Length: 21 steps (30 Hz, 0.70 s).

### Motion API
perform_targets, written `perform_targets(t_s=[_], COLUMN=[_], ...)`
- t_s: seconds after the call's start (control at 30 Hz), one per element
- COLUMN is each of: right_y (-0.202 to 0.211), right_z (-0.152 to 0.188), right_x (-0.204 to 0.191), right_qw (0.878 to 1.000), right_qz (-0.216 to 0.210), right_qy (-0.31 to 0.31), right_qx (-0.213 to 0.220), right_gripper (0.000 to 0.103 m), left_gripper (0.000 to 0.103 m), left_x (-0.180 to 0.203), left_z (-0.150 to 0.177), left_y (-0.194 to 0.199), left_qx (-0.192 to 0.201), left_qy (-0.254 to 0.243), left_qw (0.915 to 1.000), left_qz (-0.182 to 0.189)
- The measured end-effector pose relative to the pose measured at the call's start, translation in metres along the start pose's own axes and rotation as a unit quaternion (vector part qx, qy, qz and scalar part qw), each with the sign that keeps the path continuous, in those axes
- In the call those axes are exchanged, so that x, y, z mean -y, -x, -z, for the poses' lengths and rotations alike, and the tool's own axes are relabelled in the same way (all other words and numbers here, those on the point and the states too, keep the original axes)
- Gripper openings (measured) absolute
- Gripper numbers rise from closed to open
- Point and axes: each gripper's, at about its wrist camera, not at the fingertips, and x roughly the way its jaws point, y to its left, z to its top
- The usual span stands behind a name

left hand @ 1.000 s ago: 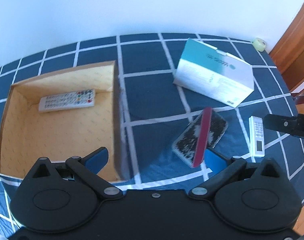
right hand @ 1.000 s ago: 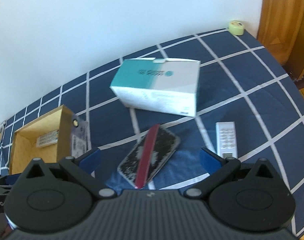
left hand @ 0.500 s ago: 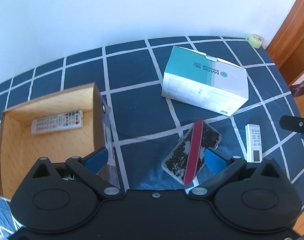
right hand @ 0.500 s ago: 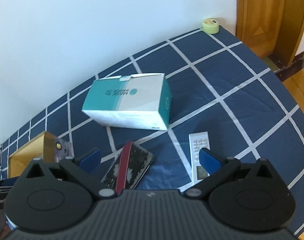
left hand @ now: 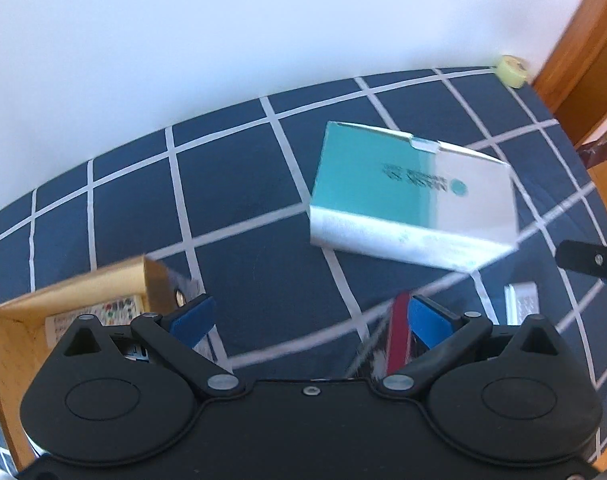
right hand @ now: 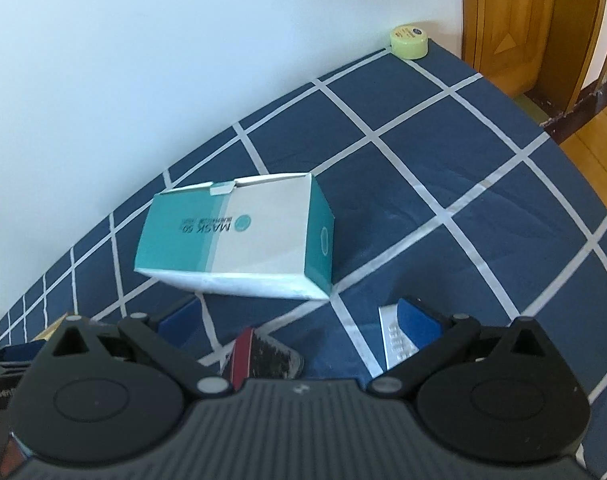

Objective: Organize objects
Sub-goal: 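Close the right gripper on the teal-and-white MASK box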

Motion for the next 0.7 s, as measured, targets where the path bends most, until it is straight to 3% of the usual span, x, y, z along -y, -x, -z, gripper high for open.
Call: perform_targets(t_s=[0.37, 0.7], right_y=[-0.067, -0.111], right_z=[-0.039, -0.057], right_x=[-0.005, -0.018], right_qw=[0.999, 0.997], right_qz=[0.007, 0.005], right_qy=[-0.033, -0.045], right_qx=[-0.032, -0.056], right_gripper=[0.103, 0.103], left_gripper=[0.103, 0.103], left_x=[0.003, 0.019], left_z=[-0.056, -0.077], left_y=[-0.063, -0.094], left_qx=[-0.02, -0.031], left_qy=[-0.046, -0.092], left_qw=[0.9983, 0.9928], left_qz=[0.029, 0.07])
